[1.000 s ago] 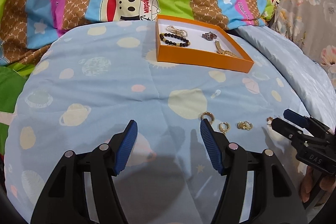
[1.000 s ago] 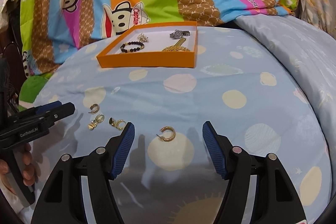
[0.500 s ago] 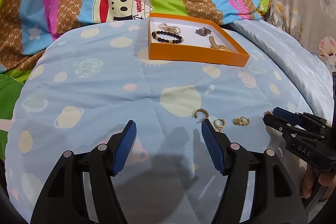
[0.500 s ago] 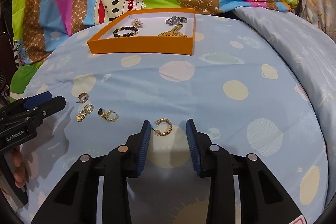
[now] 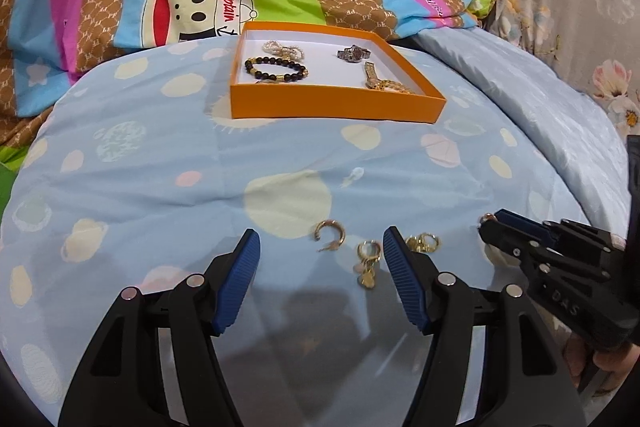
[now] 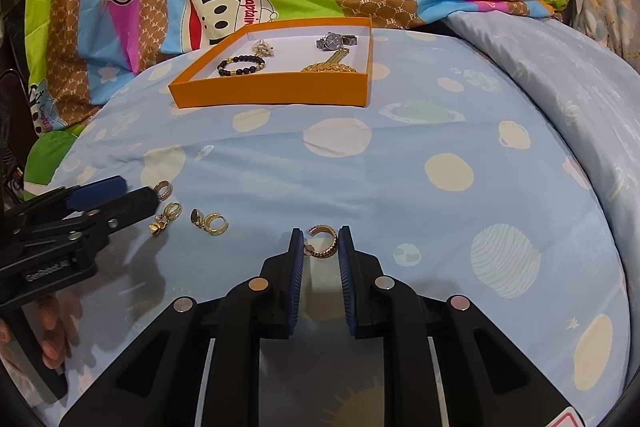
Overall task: Organize jewelry
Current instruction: 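Grasp a gold hoop earring with the right tool while the left tool grasps another hoop earring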
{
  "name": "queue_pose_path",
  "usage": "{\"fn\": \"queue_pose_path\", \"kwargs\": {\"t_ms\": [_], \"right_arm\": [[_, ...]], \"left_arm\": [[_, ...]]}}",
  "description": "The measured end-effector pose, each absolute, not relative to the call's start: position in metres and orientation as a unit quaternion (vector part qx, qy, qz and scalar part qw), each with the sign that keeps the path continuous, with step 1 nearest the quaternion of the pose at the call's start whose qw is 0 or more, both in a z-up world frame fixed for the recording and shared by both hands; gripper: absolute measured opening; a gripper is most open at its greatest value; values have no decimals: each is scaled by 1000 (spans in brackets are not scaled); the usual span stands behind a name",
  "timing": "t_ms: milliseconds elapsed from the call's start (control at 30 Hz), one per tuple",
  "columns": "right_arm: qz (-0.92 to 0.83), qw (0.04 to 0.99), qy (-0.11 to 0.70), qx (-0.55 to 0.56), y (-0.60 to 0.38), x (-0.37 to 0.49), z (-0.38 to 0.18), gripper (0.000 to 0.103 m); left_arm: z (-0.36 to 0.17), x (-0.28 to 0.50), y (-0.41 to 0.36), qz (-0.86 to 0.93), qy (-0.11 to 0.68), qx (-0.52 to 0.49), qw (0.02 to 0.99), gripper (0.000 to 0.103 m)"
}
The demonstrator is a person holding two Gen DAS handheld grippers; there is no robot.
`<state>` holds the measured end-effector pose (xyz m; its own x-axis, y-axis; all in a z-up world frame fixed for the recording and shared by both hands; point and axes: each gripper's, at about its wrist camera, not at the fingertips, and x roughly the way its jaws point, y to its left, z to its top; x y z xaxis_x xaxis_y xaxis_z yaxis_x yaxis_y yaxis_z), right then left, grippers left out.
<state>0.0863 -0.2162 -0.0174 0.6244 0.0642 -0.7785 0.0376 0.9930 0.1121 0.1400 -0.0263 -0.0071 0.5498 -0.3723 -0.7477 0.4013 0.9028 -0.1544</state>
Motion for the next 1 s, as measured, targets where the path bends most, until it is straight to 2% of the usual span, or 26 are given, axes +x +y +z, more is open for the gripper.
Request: {"fn": "queue_pose_path", "kwargs": {"t_ms": [100,133,200,300,367,1000], "right_arm": [[8,899,434,61,-217,87,-18,16],[8,899,434,61,-217,87,-18,16],[8,899,434,61,-217,86,-18,16],[8,899,434,61,-217,87,-18,16],[8,899,433,62,-217,86,-18,16],[8,899,433,62,-217,86,-18,16]], "left_arm": [[-11,146,-34,-217,431,21,876,48],[-12,148,-35,-215,435,22,874,41],[-12,148,-34,-213,434,20,875,38],[-12,148,-33,-214,434,20,875,28],[-13,147,-34,-216,434,22,874,16],[-11,144,-35,-224,428,24,875,16]]}}
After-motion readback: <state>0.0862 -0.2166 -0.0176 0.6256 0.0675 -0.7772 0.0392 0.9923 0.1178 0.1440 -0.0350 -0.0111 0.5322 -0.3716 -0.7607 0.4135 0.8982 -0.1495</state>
